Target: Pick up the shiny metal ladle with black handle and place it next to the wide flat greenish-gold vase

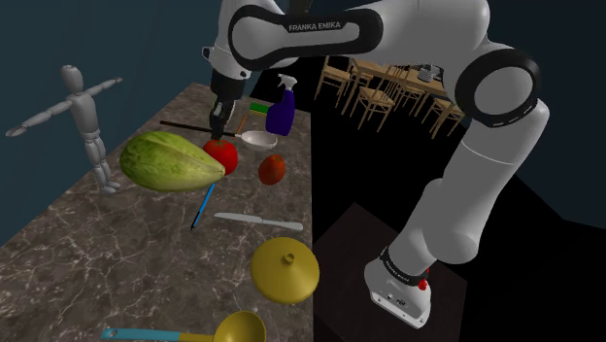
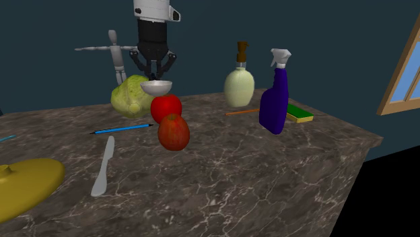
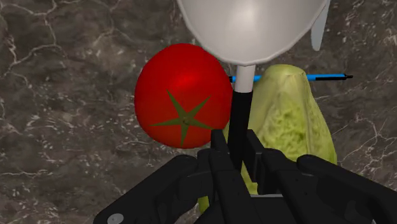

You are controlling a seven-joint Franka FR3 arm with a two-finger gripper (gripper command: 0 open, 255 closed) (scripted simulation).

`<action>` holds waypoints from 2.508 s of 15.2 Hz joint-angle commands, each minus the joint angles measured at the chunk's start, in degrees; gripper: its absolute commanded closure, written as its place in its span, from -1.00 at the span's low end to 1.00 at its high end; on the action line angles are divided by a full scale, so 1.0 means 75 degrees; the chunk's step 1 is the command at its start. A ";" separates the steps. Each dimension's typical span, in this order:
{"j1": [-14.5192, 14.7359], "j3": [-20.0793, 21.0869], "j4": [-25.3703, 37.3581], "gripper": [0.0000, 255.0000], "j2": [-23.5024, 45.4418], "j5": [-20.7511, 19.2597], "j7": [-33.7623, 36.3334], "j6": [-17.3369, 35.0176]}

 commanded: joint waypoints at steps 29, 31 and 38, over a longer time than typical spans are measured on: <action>0.2314 0.1744 -0.0576 1.00 0.0135 -0.0796 0.4324 0.1065; 0.2320 0.1740 -0.0703 1.00 0.0201 -0.0816 0.4329 0.1255; 0.2345 0.1719 -0.1092 1.00 0.0479 -0.0909 0.4360 0.1911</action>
